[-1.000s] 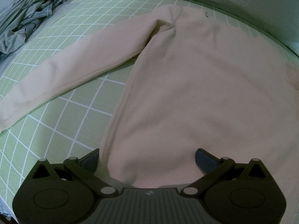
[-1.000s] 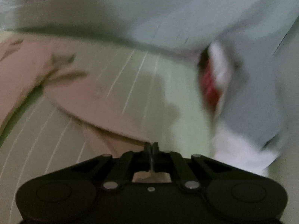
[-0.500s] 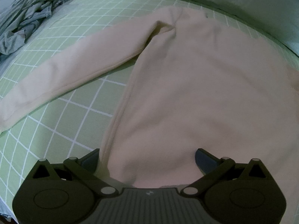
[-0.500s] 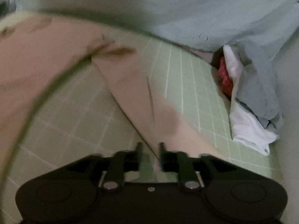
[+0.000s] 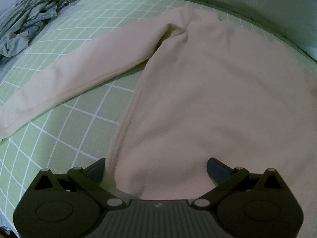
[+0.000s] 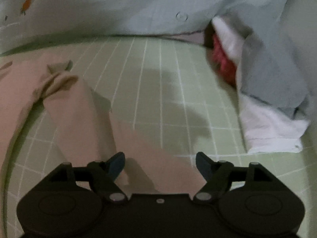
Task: Fold clothes
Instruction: 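Regrasp the sleeve with the right gripper and smooth it flat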
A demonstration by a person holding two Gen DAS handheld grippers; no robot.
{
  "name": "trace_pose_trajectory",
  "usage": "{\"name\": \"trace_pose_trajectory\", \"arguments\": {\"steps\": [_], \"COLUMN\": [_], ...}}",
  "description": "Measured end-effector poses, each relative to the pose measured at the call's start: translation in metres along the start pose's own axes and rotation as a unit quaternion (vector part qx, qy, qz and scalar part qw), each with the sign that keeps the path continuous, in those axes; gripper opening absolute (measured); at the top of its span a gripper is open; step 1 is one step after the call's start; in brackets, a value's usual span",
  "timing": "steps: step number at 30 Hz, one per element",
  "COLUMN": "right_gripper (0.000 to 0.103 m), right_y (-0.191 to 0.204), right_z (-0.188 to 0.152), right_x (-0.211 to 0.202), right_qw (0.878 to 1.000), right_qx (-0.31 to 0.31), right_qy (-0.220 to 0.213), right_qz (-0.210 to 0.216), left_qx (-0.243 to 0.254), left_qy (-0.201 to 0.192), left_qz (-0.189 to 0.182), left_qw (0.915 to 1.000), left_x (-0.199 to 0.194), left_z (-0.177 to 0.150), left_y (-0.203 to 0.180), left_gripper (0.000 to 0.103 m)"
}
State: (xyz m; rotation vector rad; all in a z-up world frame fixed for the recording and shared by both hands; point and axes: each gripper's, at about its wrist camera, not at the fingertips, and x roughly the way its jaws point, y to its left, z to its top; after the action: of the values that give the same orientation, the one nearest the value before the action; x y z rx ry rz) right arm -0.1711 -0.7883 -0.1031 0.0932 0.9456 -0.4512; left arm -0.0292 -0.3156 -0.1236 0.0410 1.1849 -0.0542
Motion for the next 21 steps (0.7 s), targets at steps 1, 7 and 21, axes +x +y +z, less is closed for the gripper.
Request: {"name": "trace_pose_trajectory", "arguments": {"steps": [1,7,21], "right_gripper": [0.082,0.054,0.001], "right_y": [-0.002,-0.009,-0.001], "right_z": [-0.001,-0.005,0.023], "right_x": [0.002,0.0,-0.078], "right_qw": [1.0,0.999,0.978], "right_qx": [0.002,0.017,-0.059], "right_qy": [0.004,0.006,-0.176], "right_qz": [0.008,0.047,-0.096], "left_qx": [0.0,0.001,0.002], "left_qy": [0.0,0.0,-0.005], "left_qz": [0.0,0.0,-0.001], "left_qw": [1.0,1.0,1.0], "left_x": [0.0,0.0,0.002], "left_z": [0.0,0.002,0.001], "left_y": [-0.001,-0.003,0.001], "left_gripper": [0.103,0.103,0.103]}}
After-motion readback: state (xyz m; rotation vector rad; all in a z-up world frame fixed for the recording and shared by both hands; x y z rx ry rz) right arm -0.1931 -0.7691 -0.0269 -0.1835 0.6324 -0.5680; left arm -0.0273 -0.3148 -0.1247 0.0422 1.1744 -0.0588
